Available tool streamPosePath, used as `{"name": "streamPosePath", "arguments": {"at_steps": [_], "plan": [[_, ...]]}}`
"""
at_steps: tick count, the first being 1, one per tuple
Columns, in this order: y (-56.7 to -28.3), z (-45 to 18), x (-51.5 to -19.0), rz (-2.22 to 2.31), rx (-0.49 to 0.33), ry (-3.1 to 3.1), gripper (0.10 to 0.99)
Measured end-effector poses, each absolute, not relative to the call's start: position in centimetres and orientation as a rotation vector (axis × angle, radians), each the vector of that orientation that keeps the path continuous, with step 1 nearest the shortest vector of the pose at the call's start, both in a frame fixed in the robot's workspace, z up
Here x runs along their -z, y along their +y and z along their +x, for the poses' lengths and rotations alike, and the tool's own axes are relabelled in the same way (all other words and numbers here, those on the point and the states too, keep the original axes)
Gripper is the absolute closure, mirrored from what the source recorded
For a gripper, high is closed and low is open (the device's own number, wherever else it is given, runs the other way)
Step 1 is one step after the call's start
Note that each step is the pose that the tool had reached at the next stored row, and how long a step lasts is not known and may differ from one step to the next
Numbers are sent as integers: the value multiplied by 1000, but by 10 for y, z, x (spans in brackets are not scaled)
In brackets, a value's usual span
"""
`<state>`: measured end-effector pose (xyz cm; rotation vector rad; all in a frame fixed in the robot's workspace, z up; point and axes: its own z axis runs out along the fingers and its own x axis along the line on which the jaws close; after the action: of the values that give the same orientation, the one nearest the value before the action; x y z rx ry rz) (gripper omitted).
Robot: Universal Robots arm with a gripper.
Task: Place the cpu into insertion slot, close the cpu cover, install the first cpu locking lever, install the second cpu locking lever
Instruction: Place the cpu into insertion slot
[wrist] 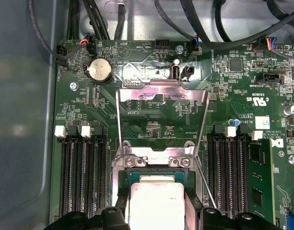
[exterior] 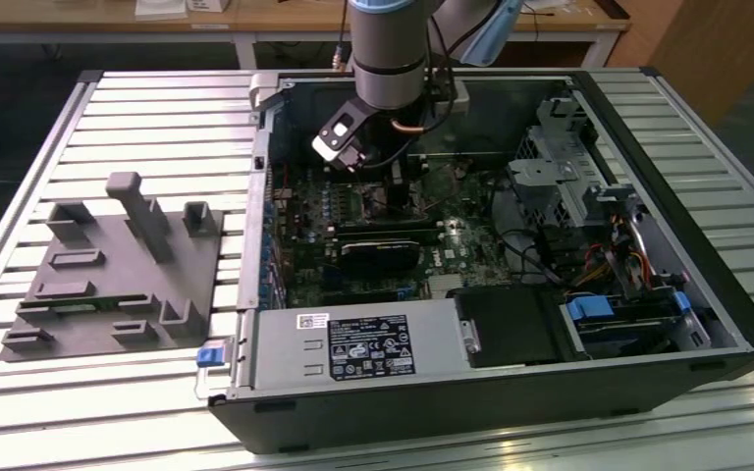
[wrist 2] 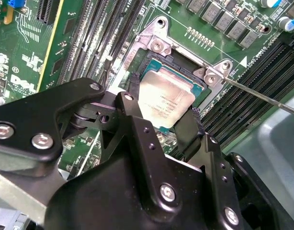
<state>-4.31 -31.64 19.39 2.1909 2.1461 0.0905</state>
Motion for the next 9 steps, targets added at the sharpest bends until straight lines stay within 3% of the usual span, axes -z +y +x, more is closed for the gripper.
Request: {"name": "streamPosePath", "arguments": {"at_steps": [9], "plan": [[-316, -43, -193, 2191, -91, 2146, 545]]}}
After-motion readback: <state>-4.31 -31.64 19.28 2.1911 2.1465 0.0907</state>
